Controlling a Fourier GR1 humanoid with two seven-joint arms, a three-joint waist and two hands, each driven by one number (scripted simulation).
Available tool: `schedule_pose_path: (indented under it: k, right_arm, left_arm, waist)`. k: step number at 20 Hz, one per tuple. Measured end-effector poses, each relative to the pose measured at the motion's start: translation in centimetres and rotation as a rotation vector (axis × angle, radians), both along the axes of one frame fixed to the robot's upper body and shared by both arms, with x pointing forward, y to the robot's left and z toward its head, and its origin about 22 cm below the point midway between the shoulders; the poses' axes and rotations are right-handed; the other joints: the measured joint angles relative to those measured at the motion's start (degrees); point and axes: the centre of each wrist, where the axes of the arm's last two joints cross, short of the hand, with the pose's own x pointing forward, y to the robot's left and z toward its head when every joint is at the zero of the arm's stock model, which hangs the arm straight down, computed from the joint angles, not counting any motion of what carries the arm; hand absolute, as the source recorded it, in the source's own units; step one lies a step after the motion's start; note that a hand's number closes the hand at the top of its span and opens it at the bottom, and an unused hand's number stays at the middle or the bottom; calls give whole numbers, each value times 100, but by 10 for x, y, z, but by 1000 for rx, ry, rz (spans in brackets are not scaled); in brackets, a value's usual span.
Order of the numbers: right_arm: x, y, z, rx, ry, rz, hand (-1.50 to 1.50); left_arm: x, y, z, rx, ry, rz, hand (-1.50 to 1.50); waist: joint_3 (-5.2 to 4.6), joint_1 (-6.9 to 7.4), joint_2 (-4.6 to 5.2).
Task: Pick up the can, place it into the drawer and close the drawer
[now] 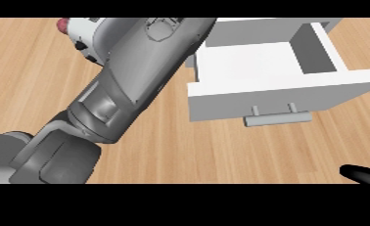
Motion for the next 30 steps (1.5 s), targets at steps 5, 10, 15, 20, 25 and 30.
schedule_pose_path:
  k: [5,10,15,20,25,30]
  right_arm:
    - [5,2,2,-7,-1,8,-150]
    - [10,3,2,-13,-8,18,-150]
    - [14,4,9,-95,-31,24,-150]
    - [20,10,17,-224,-67,40,-150]
    - [36,16,18,-388,-90,35,-150]
    - [56,26,12,-561,-95,20,-150]
  left_arm:
    - [4,2,-11,8,-10,64,-150]
    - [6,1,-11,14,-25,127,-150]
    - [5,-2,-6,-2,-33,158,-150]
    - [6,-2,-5,-40,-25,164,-150]
    - [6,-3,0,-87,-21,154,-150]
    - [7,-1,-1,-120,-23,157,-150]
  waist:
    - [3,-45,24]
    - [6,-120,45]
    - [6,-148,59]
    - [3,-104,72]
    - [1,-27,86]
    - [0,68,86]
